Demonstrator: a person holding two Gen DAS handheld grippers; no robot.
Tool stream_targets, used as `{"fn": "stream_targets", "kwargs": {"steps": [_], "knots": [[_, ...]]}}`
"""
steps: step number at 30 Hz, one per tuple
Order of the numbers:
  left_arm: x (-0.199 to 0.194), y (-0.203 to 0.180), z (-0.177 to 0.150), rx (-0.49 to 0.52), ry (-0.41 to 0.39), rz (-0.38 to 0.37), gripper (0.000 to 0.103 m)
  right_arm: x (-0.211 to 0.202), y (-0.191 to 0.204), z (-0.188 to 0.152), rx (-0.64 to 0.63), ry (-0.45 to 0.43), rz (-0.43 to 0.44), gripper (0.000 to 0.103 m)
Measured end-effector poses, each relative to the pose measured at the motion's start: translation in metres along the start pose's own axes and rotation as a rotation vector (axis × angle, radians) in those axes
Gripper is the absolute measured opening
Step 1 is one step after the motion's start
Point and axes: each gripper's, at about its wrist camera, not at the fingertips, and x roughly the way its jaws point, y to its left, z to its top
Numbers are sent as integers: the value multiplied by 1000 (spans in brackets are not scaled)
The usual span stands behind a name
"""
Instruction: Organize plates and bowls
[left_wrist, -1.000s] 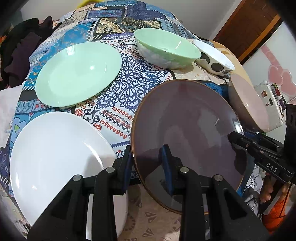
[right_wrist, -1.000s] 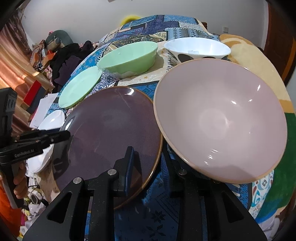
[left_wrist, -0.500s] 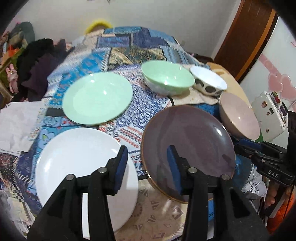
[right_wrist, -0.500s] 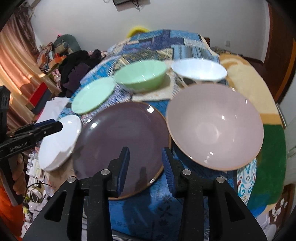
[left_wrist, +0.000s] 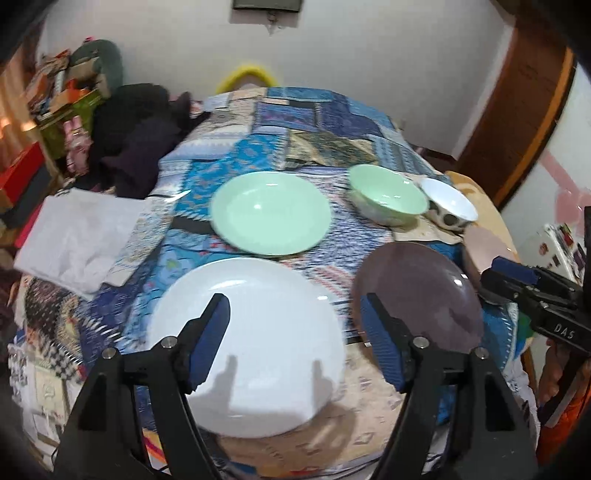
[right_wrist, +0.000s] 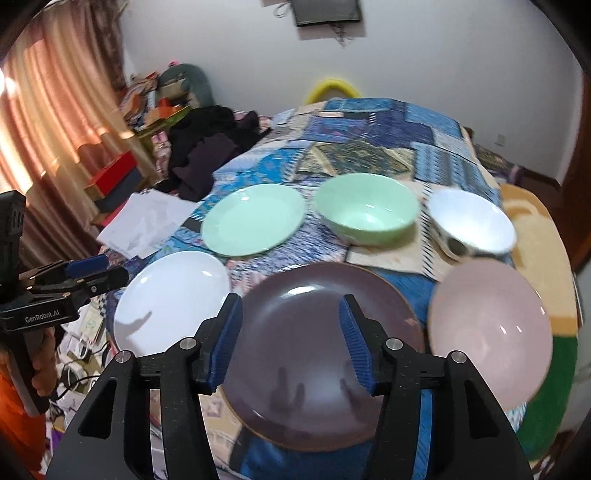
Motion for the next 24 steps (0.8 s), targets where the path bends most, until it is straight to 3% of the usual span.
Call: {"fn": "stream_targets", "kwargs": {"steps": [7, 13, 24], "knots": [[-4, 46, -14, -59, 29, 87, 73, 30, 32, 15, -86, 28, 48, 62], [3, 83, -35, -148, 85, 132, 73, 60, 50, 19, -133, 84, 80, 62], [32, 106, -63, -235, 179, 98, 73, 115, 68, 19, -228, 221, 103, 62]]}}
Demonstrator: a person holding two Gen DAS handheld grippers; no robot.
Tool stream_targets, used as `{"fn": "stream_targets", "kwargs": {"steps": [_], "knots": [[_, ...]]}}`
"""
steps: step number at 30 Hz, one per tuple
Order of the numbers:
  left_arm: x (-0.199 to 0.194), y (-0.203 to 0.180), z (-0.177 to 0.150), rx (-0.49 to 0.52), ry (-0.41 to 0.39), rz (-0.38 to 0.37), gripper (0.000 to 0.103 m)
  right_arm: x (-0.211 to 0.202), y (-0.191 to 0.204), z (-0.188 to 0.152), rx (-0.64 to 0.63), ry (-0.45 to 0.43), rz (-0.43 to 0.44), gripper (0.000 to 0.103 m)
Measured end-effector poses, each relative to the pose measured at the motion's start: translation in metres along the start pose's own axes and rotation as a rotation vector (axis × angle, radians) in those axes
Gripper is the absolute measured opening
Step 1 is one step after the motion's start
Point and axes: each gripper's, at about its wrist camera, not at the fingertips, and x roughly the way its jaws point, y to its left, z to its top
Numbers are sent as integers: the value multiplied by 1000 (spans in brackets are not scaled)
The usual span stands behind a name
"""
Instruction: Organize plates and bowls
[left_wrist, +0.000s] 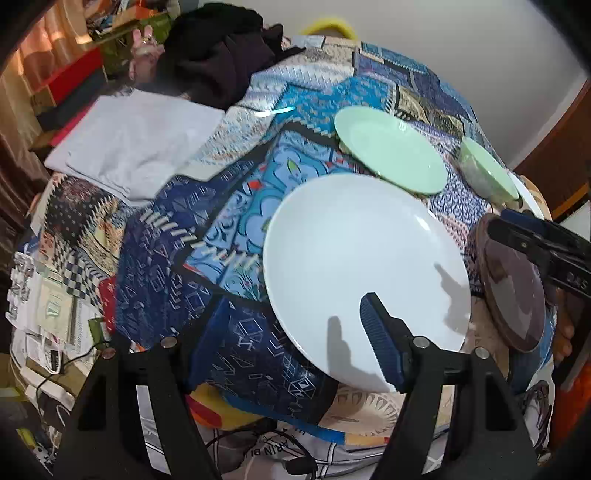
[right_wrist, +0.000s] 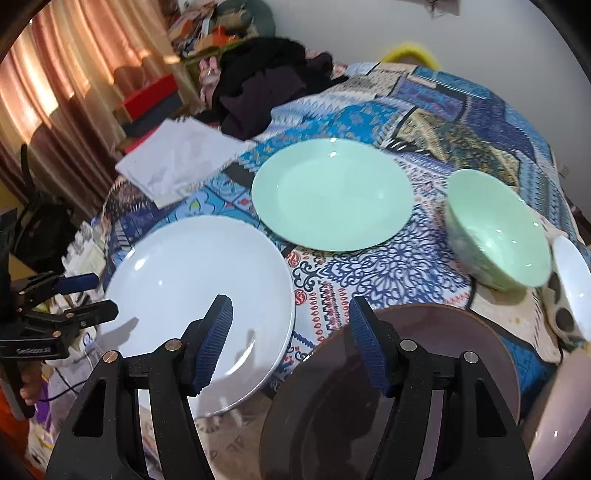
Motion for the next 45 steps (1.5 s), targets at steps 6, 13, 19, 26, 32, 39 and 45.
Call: {"fn": "stream_targets", "kwargs": {"steps": [6, 13, 19, 26, 32, 39, 45], "knots": [[10, 0, -4, 8, 28, -20, 61, 23, 2, 3, -41, 68, 15, 58], [24, 1, -3, -3, 63, -48, 35, 41, -2, 4, -34, 131, 55, 31], [26, 3, -2, -1, 54, -43, 31, 49, -4, 6, -19, 155, 83, 19], [27, 8, 3, -1, 55, -51, 29, 50, 0, 7, -2, 155, 67, 20], [28, 17, 9, -14, 49, -38, 28, 47, 9, 3, 5, 161, 86, 20], [31, 38, 14, -54, 55, -51, 28, 49, 18, 0, 22, 168, 121, 22], [27, 38, 3, -50, 56, -84, 29, 56, 21, 0, 36, 178, 126, 26]]}}
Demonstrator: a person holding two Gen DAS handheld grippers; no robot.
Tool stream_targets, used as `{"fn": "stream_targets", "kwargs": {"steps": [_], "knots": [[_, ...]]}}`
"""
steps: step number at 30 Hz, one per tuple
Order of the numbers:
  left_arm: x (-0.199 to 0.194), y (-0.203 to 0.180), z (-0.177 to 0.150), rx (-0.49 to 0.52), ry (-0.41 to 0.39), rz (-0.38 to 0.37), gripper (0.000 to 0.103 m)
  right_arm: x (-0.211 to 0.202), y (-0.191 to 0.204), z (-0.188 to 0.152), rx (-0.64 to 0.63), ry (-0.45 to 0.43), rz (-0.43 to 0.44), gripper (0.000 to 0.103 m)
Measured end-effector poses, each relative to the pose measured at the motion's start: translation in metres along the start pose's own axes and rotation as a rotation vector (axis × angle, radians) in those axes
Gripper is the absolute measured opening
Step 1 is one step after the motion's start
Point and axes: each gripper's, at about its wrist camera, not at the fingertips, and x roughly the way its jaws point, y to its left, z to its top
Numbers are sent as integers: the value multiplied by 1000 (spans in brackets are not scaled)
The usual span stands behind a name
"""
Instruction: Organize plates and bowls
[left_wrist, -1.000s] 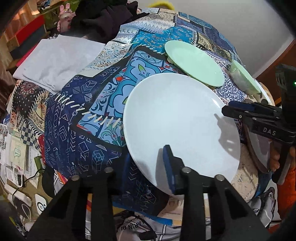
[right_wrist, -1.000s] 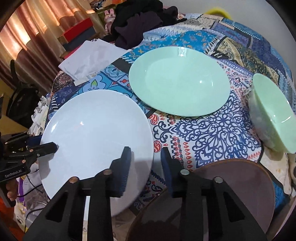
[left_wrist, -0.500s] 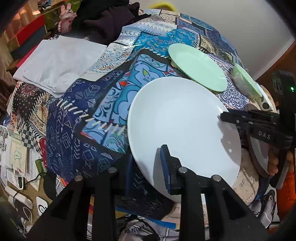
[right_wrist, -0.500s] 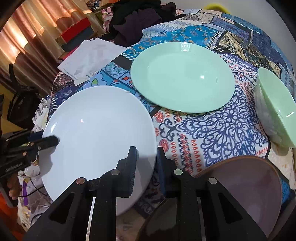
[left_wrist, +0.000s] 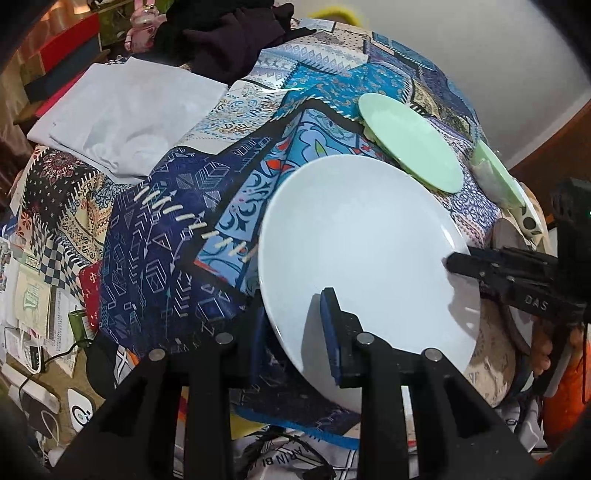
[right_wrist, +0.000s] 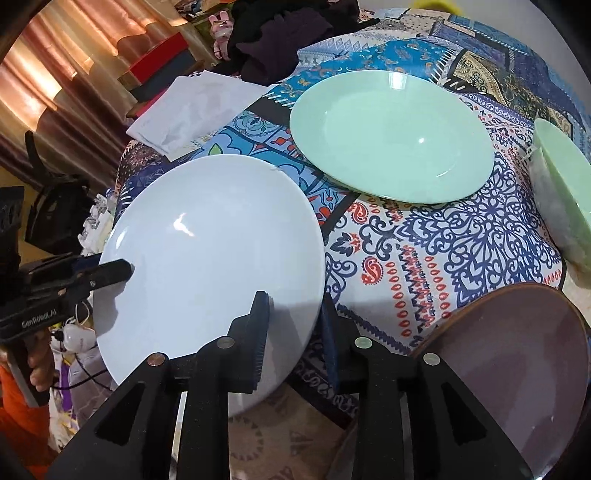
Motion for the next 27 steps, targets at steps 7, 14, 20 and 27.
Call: {"fn": "stream_targets", "kwargs": {"steps": [7, 14, 20, 27], "knots": [[-1, -5, -1, 17, -9, 18, 30, -2, 5, -1, 3, -15, -25, 26], [-7, -11, -1, 22, -27, 32, 30, -16, 2, -5, 19, -62, -44, 26], [-20, -25, 3, 47, -73, 27, 30, -39, -4, -10, 36, -119, -55, 26], [-35, -52, 12, 98, -113, 6, 30, -73, -18, -21, 73, -186, -70, 26]]}}
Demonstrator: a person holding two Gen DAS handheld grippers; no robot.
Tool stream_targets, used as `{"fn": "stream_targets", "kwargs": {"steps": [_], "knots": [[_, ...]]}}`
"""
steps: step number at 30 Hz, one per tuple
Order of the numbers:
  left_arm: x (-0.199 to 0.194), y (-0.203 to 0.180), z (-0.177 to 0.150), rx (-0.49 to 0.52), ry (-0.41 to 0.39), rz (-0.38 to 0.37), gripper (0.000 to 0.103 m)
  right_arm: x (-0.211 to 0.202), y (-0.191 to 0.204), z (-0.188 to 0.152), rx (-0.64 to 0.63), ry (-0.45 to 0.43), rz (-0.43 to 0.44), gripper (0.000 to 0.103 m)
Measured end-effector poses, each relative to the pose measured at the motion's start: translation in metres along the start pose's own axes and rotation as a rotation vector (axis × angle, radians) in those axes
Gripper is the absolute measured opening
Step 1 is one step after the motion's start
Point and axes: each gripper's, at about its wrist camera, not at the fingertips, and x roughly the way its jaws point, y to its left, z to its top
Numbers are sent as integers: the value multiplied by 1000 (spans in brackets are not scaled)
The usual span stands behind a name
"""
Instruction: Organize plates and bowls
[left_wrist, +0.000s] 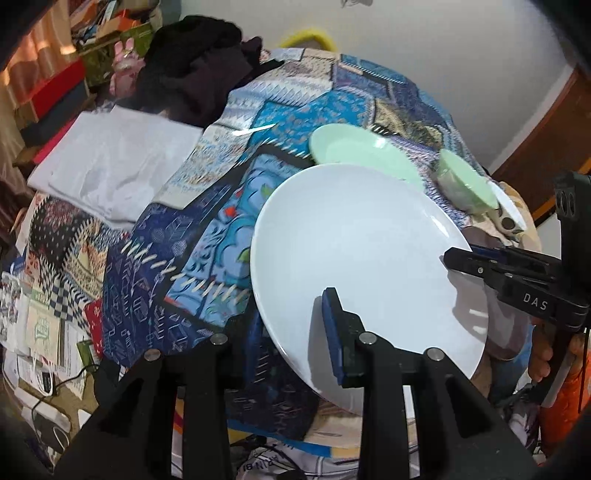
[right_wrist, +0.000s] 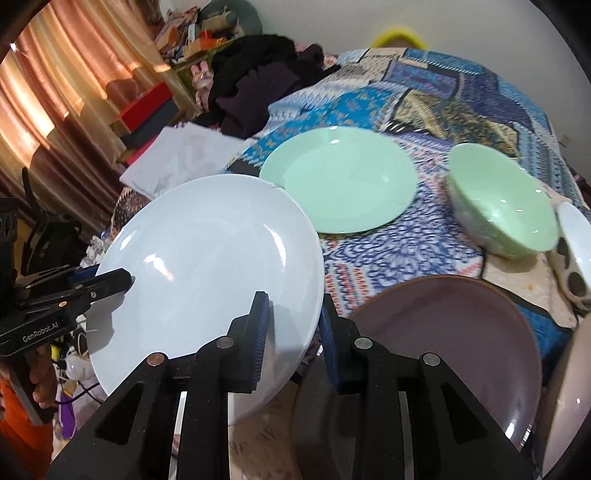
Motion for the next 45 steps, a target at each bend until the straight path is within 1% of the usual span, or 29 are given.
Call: {"fn": "stream_targets", "kwargs": {"steps": [9, 18, 25, 33, 45], "knots": [[-18, -41, 8, 76, -58, -44, 30, -42, -20, -10, 52, -78, -40, 26], [-25, -83, 14, 145, -68, -96, 30, -79, -44, -29, 108, -144, -80, 26], [-24, -115, 12, 200, -65, -121, 31, -94, -63, -44, 151, -158, -109, 26], [-10, -143, 10, 236, -14, -147, 31, -101, -84, -65, 200, -147, -125, 26], [32, -163, -2, 254, 107, -159, 31, -85, -110, -94, 280, -87, -133, 26]]}}
